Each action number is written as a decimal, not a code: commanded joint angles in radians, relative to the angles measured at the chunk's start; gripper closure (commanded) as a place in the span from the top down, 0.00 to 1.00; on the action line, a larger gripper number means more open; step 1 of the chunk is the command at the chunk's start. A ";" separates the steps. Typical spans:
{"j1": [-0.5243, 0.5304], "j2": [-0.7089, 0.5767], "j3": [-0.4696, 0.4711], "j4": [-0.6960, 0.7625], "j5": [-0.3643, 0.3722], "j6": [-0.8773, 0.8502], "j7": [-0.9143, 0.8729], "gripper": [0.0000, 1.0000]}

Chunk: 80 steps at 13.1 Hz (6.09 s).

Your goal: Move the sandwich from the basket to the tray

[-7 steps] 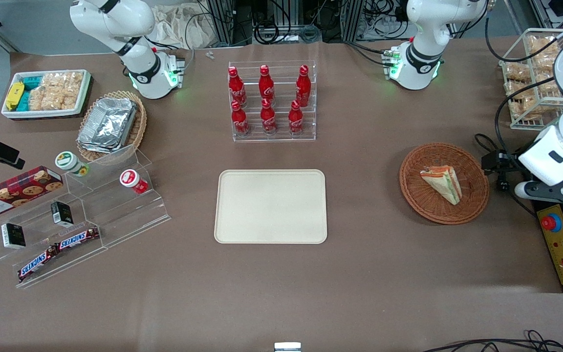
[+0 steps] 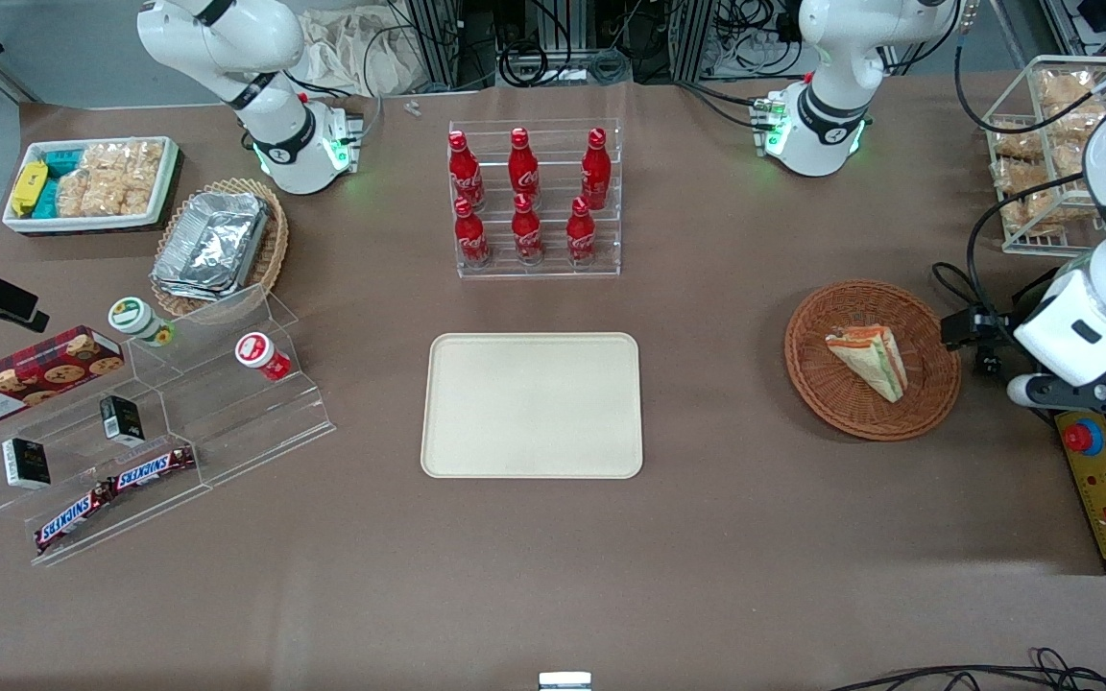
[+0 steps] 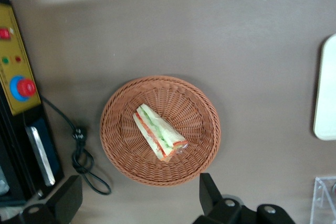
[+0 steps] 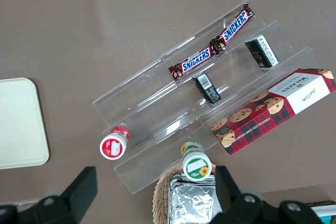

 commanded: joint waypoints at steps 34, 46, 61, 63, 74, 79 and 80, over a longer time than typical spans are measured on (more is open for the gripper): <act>0.057 0.082 0.005 -0.672 0.059 0.670 -0.852 0.00; 0.034 0.205 -0.236 0.172 0.034 -0.017 -0.745 0.00; -0.378 0.656 -0.365 0.157 0.335 0.383 -0.894 0.12; -0.375 0.657 -0.365 0.157 0.334 0.383 -0.895 0.63; -0.179 0.322 -0.366 0.175 0.321 0.144 -0.894 1.00; -0.058 0.090 -0.290 0.033 0.141 0.091 -0.671 1.00; -0.067 0.015 -0.212 -0.030 0.055 0.098 -0.587 1.00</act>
